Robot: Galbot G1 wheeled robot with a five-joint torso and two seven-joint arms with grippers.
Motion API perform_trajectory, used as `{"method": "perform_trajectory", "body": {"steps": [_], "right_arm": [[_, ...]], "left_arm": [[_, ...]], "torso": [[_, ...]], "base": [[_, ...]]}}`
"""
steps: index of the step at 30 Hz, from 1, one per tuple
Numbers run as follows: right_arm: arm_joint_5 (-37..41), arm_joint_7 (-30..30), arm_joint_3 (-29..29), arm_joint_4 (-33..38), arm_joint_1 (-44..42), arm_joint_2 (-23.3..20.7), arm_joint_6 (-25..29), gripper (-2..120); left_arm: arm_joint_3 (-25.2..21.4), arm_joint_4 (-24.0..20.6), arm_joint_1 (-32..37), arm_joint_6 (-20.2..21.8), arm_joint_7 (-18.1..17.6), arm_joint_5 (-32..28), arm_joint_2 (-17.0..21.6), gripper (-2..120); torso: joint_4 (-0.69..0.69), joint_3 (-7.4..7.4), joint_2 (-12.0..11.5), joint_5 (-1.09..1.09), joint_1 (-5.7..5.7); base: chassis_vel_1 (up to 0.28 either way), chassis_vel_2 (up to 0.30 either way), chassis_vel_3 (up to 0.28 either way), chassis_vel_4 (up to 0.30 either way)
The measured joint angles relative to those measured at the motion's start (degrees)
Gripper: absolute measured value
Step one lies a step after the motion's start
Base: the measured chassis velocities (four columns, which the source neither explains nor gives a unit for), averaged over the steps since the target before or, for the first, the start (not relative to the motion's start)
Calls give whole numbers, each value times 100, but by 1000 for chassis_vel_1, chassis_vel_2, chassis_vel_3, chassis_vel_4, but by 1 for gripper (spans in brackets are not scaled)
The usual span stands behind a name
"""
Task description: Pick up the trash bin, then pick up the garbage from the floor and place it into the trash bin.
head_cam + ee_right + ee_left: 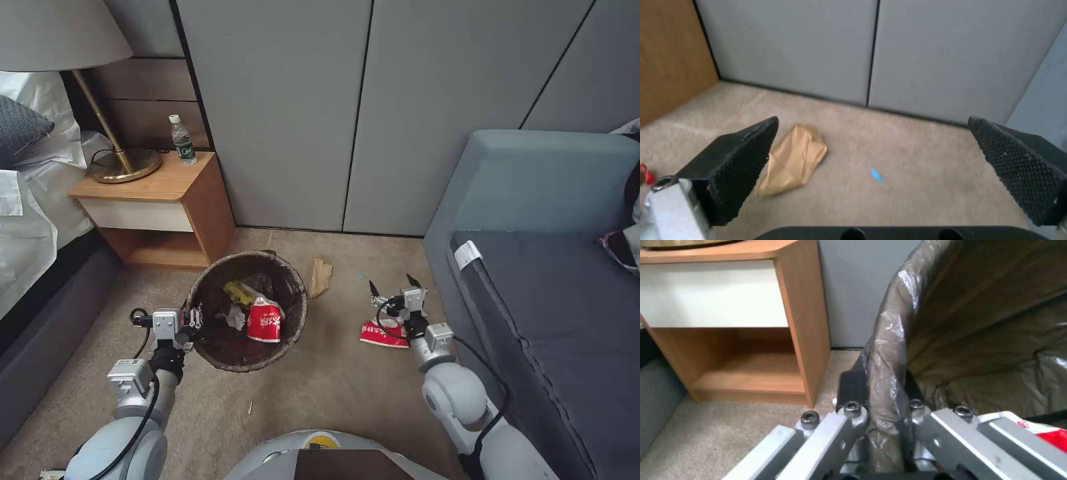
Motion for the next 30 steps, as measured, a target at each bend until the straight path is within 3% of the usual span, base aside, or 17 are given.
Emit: {"method": "perform_trajectory", "body": {"steps": [30], "right_arm": [[99,-356,-237,-2310,782,128,-113,100]], "left_arm": [[5,56,-22,-8,3,-9,29,0]], "torso": [[-1,0,0,0,0]], "base": [[0,0,0,0]]}}
